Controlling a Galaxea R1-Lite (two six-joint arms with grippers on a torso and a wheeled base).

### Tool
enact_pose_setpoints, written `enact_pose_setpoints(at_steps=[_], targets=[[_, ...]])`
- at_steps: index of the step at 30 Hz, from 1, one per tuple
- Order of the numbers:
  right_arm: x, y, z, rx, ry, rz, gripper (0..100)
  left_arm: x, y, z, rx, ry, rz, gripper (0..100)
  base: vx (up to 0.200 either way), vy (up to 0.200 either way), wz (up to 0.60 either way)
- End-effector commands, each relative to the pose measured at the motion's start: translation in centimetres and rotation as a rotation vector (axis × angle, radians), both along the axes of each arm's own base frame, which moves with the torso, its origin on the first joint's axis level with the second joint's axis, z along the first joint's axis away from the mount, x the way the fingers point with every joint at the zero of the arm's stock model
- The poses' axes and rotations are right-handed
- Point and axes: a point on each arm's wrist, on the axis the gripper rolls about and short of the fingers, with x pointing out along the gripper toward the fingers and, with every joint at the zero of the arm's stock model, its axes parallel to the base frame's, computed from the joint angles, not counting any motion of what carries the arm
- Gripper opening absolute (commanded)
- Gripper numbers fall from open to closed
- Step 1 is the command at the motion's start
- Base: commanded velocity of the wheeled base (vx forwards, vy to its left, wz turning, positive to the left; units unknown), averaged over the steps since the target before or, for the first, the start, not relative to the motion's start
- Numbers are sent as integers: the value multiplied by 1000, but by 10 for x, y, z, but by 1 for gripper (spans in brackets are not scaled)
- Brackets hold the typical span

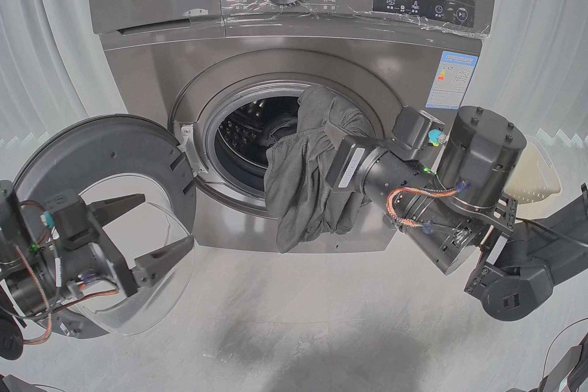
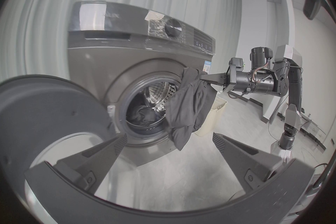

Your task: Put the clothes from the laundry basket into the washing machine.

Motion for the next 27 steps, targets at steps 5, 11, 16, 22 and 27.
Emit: enact_pose_setpoints(at_steps=[5, 11, 16, 22, 27], targets=[[2, 3, -3, 0, 2, -1, 0, 64, -51, -31, 42, 98, -111, 100, 0, 0, 0], [3, 4, -4, -3, 2, -1, 0, 81, -68, -35, 41, 105, -138, 100, 0, 0, 0], [3, 4, -4, -4, 3, -1, 0, 90, -80, -36, 27, 109, -158, 100, 0, 0, 0], [3, 4, -4, -4, 3, -1, 0, 98, -93, -41, 29, 120, -180, 100, 0, 0, 0], [3, 4, -5, -4, 5, 1, 0, 114, -102, -47, 12, 92, -173, 100, 0, 0, 0]])
